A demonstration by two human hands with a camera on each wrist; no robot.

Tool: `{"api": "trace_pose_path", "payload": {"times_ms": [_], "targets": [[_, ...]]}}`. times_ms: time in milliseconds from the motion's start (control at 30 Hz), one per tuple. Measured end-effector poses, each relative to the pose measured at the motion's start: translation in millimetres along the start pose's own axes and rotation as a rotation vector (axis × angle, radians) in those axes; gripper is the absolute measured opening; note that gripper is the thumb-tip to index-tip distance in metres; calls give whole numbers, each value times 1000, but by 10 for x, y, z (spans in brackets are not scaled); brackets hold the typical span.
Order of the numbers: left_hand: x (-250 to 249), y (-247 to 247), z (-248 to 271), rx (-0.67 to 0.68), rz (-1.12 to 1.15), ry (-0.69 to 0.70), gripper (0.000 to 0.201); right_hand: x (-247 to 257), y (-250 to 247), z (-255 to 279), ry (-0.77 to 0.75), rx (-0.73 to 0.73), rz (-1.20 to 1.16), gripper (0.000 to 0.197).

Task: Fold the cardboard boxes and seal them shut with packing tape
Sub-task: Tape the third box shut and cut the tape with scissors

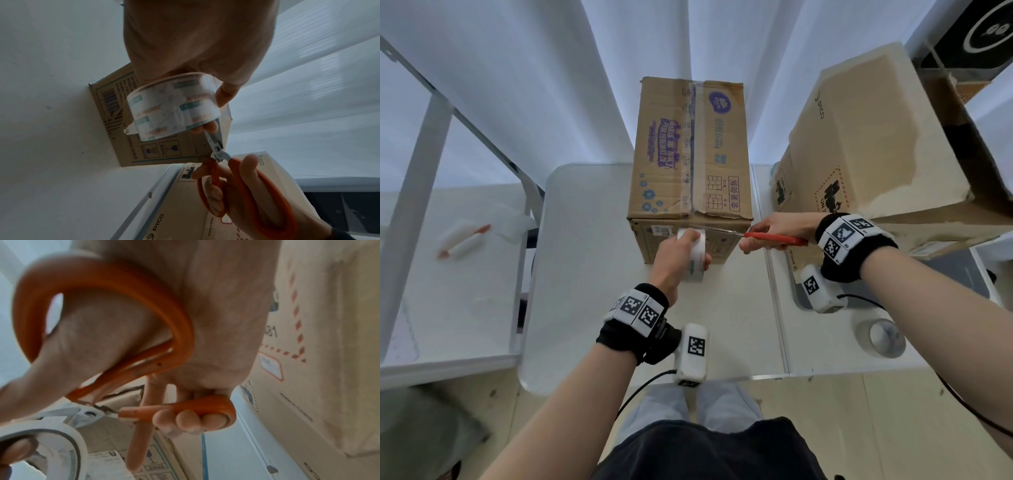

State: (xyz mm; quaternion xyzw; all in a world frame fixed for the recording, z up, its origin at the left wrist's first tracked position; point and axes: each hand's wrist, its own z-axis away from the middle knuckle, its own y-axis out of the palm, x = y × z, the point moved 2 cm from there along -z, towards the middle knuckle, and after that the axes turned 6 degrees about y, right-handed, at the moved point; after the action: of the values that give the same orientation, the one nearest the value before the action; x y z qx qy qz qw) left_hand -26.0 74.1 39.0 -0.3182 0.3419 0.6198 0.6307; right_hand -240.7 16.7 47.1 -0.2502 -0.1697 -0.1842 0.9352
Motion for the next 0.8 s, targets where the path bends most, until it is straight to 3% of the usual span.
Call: {"api": "trace_pose_path", "payload": {"times_ms": [167, 300, 500, 600, 733, 800], "targets": [[8, -15, 26, -16, 10, -11, 34, 91, -56, -37, 43, 45, -6, 64], [-5, -13, 31, 7, 23, -26, 36, 140, -80, -51, 56, 73, 20, 67], [-21, -5, 60, -18, 27, -31, 27, 152, -112, -141, 23, 121, -4, 88], [-1, -17, 48, -19, 17, -38, 30, 156, -118, -153, 22, 105, 15, 77], [20, -27, 22, -24, 14, -47, 34, 171, -116, -150, 48, 82, 37, 44], [28, -25, 10, -25, 11, -51, 35, 176, -121, -162, 44, 87, 33, 46]]}}
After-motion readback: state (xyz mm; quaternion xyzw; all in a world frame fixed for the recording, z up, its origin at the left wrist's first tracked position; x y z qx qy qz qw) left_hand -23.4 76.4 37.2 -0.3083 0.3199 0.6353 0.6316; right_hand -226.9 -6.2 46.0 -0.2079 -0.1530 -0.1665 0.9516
